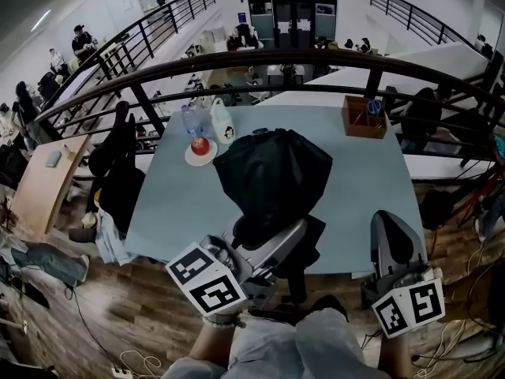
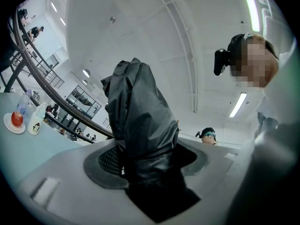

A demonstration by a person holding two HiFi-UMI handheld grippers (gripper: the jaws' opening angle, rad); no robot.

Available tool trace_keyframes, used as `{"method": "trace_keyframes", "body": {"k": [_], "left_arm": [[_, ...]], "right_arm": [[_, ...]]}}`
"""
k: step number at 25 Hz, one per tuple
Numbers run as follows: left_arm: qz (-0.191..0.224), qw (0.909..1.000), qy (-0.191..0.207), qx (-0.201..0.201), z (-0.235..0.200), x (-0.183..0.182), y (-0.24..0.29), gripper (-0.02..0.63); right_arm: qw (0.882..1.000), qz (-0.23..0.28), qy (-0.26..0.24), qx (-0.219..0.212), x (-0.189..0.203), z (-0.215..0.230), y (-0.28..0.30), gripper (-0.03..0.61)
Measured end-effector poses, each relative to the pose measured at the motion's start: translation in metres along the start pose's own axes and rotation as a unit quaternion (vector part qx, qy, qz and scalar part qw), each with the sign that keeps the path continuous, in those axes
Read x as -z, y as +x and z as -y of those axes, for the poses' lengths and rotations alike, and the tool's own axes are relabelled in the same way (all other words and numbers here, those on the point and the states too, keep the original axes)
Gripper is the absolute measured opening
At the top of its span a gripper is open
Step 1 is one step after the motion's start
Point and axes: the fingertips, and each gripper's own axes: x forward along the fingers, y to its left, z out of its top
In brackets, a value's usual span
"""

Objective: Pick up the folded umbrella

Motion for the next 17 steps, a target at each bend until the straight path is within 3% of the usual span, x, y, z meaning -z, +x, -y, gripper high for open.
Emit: {"method": "trace_keyframes", "body": {"k": [17], "left_arm": [[-0.003, 1.0, 0.0, -0.003, -0.0102, -0.0013, -0.0054, 0.29]], "right_arm": [[1.0, -0.007, 0.0, -0.004, 0.0073, -0.0054, 0.0094, -0.002]]}}
